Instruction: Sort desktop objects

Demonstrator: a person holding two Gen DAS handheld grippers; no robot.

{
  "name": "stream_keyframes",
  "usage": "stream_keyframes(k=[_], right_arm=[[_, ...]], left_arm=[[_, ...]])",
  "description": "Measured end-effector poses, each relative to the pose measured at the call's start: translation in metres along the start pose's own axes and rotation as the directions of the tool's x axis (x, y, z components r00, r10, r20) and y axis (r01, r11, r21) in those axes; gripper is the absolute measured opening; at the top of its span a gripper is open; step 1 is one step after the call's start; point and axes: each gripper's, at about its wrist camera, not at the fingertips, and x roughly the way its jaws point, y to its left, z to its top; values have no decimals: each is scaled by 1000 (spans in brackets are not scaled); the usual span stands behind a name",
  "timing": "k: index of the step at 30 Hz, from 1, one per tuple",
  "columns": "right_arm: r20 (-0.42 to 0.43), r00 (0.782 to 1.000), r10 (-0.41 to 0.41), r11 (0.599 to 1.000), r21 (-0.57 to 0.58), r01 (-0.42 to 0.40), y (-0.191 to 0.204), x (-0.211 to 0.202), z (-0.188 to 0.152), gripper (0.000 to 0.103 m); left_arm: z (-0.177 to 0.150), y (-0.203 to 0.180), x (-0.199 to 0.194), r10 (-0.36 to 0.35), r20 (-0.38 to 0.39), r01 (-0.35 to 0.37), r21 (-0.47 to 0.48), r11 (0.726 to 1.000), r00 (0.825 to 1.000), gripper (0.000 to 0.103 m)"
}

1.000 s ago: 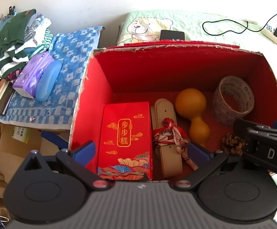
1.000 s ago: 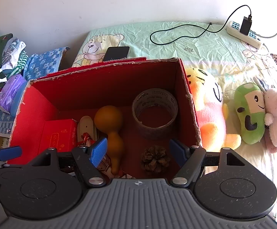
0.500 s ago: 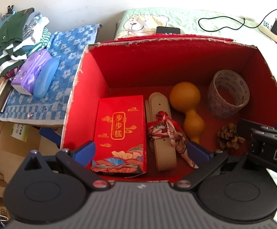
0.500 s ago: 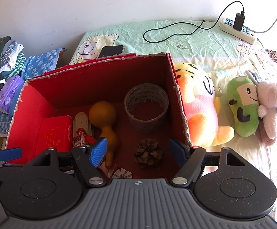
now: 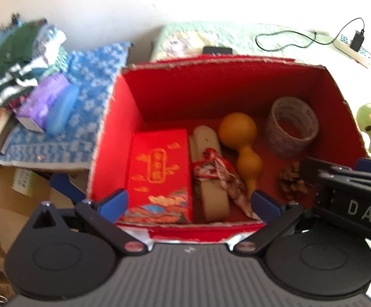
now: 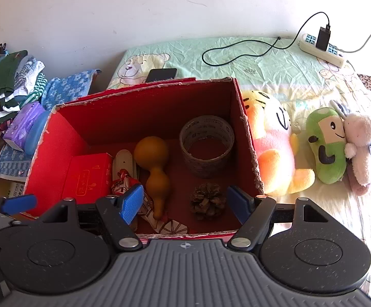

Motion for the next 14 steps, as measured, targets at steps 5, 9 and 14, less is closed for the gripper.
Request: stream_keyframes(k=[5, 9, 14], right_arm=[[6, 1000, 0, 1000, -2, 0, 2, 1, 4, 75], [5, 1000, -8, 1000, 9, 8, 0, 7, 9, 75], [-3, 1000, -21, 999, 27, 22, -3, 15, 14, 74]], left_arm=[[4, -1, 1, 23, -5, -23, 0, 1000, 1000, 102], [10, 0, 3, 24, 0, -24, -7, 1000, 1000, 102], [17, 0, 7, 41, -2, -41, -13, 999, 999, 100]])
